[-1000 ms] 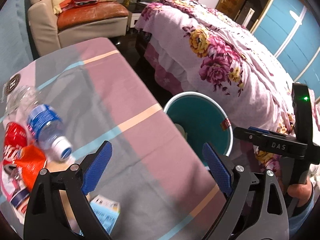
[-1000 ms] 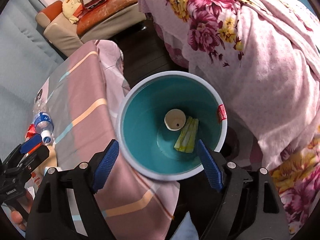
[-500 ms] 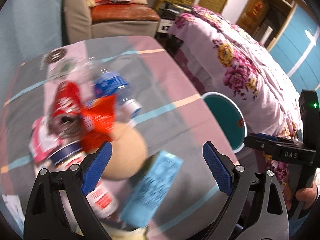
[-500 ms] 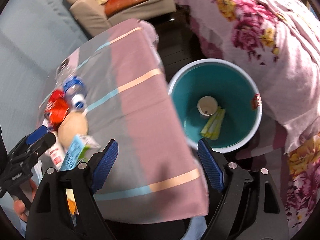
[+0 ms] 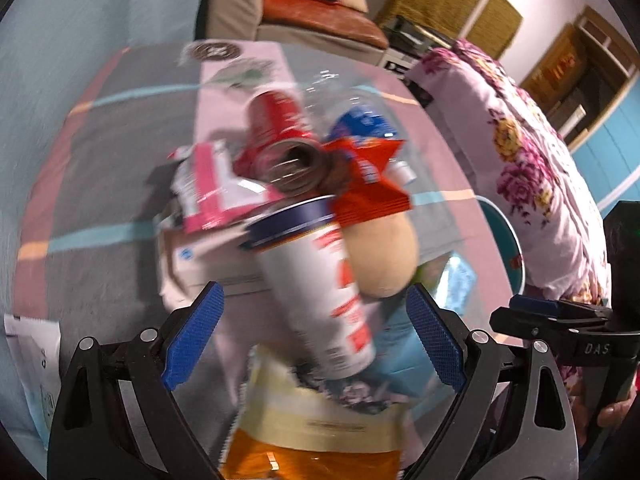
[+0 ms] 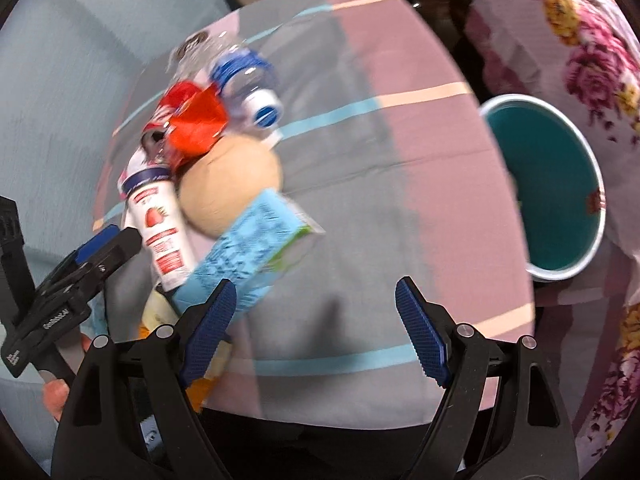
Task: Collect trash
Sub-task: 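Grasp the white yogurt cup with the left gripper while the right gripper grasps the blue milk carton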
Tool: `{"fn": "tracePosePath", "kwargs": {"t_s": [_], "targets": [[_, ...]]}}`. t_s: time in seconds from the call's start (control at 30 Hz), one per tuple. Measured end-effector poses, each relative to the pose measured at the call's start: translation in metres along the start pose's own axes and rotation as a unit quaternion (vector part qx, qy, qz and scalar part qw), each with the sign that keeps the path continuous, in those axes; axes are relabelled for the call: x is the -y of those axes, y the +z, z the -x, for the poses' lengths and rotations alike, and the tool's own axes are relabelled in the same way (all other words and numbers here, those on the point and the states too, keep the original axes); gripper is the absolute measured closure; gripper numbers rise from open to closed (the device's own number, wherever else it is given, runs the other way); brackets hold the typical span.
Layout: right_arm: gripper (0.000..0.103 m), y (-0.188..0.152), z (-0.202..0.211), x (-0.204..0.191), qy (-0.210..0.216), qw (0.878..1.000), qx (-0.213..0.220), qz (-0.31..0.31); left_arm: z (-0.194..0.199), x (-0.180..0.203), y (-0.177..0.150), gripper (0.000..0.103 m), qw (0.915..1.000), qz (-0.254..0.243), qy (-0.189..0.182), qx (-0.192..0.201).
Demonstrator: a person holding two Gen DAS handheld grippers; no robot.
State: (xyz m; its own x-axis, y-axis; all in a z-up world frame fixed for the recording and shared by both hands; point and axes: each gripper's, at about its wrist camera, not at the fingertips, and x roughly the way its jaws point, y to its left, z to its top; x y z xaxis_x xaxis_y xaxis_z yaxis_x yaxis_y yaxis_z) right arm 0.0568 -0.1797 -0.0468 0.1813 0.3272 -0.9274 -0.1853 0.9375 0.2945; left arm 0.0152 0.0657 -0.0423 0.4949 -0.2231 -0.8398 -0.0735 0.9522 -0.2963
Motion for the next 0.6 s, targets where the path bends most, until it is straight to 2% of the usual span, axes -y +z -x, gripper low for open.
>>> {"fn": "tracePosePath", "kwargs": {"t_s": [0.3,0.57,0.6], "targets": [[0.025,0.019,-0.035,-0.027,0.009,0.999,-0.033,-0.032,-0.002,-0.046,-0.006,0.011,0.9989,0.045,-0.010,-0.002],[0.025,0.020,-0.056,-0.022,0.015,0.997,-0.050,-0.058,-0.008,-0.051,-0.008,0.011,0.9985,0.051,-0.018,-0.010],[0.033,0.019,-0.055,-0.021,0.015,0.997,-0.043,-0.055,-0.009,-0.049,-0.008,0.011,0.9985,0.050,-0.019,-0.011]]}}
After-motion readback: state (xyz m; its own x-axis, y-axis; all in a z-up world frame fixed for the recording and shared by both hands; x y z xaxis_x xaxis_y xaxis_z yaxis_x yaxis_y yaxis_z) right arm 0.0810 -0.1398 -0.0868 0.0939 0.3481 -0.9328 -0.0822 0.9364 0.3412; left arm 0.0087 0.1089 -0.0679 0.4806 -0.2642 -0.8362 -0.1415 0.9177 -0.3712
